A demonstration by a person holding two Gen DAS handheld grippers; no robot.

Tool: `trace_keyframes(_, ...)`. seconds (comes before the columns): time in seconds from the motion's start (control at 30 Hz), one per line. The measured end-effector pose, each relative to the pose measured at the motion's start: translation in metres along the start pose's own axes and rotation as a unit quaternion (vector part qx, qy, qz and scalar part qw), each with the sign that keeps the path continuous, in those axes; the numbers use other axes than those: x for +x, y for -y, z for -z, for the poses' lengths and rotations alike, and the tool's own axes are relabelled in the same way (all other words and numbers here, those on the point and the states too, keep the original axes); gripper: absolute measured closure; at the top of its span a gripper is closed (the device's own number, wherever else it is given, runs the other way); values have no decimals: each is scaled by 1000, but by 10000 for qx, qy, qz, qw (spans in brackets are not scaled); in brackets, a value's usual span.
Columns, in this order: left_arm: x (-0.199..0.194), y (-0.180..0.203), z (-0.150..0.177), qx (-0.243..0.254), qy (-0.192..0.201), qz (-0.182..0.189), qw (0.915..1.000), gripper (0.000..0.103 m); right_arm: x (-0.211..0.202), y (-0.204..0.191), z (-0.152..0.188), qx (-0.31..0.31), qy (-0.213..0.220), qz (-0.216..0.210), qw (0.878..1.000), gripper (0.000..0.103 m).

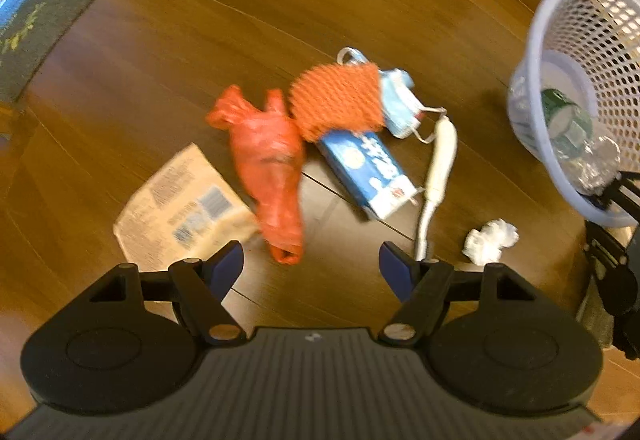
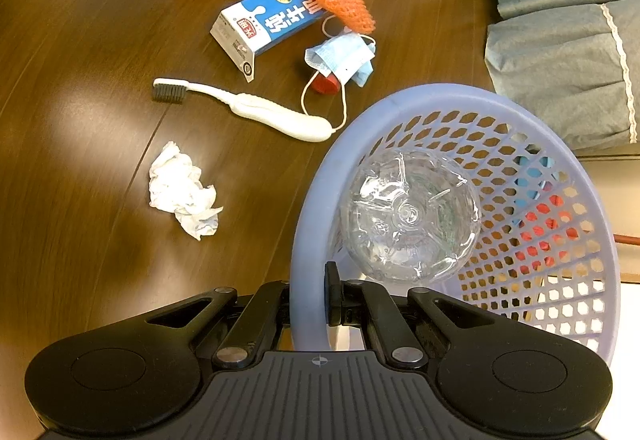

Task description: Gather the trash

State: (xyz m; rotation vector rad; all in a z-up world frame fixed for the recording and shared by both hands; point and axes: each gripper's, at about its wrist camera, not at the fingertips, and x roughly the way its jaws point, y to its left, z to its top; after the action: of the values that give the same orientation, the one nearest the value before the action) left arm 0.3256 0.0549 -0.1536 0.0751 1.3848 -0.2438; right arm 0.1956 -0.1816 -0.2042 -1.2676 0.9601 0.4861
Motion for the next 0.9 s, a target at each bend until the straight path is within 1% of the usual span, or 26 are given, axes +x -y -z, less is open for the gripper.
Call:
trace_keyframes(0.13,-2,-19,-8,-4,129,-18,9999,32,0,-1,-2,-13,-10,0,10000,103)
trace_keyframes(0.27,1,-31,-11,110,121,-45,9999,32,1,0,-3,27,-26,0,10000,103)
trace_keyframes(0.4,6,-43,-4,255,107,-115,9996,32,0,4,-3,63,-50,-10,10000,103)
trace_keyframes(0.5,7,-51,1,313,68,-173,9993,32,-1,6,2,-30,-57,-26,10000,103)
trace_keyframes(0.6,8,-52,1,355,68,-178,9992,32,-3,9,7,-93,-77,-59,9999,103)
trace_keyframes(0.7,4,-45,-5,412,139,-158,9989,32,-4,11,12,-113,-67,-82,9999,103)
trace_keyframes(0.8,0,-31,-12,504,239,-76,9984,32,-5,10,14,-148,-9,-102,9998,103)
trace_keyframes(0.9,0,-13,-16,632,216,-47,9978,32,-6,9,16,-204,-39,-127,9997,103)
